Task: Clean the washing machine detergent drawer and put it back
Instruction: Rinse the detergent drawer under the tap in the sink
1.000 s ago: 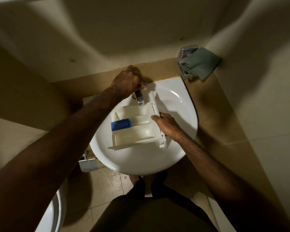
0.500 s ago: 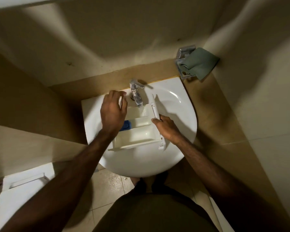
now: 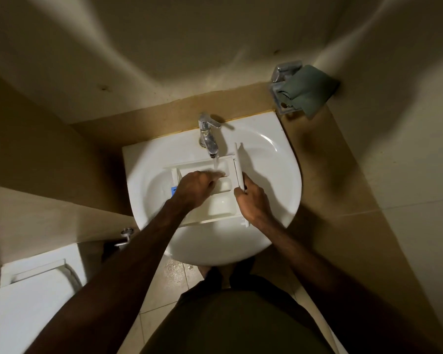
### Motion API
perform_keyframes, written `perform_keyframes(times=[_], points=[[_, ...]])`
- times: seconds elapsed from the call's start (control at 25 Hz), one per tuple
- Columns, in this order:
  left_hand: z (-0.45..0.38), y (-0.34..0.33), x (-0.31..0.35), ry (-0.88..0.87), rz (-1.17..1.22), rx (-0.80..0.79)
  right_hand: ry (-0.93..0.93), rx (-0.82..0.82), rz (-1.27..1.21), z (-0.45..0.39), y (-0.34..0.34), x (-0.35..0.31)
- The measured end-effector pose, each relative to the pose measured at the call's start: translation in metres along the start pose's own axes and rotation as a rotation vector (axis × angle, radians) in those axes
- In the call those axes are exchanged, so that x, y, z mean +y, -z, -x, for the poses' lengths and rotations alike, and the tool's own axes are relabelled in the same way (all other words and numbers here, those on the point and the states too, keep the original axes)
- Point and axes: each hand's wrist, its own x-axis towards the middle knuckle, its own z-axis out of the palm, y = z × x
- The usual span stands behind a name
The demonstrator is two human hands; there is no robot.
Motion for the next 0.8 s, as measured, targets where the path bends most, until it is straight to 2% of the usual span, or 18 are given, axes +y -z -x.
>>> perform_keyframes(times=[0.2, 0.4, 0.52, 0.68, 0.8], points=[[0.003, -0.003, -0.002, 0.07, 0.046, 0.131, -0.006, 0.025, -0.094, 0.005, -0.008, 0.007], [0.004, -0.008, 0.0, -0.098, -0.001, 0.154, 0.022, 0.053, -0.091, 0.004, -0.008, 0.009], [0.002, -0.007, -0.002, -0.082, -0.05, 0.12, 0.037, 0.083, -0.105, 0.006, -0.013, 0.01], [-0.001, -0.003, -0.01, -0.049, -0.159, 0.151, 0.036, 0.148, -0.199, 0.011, -0.031, 0.01], [0.006, -0.015, -0.012, -0.145, -0.207, 0.221, 0.049, 0.192, -0.182, 0.015, -0.041, 0.009]])
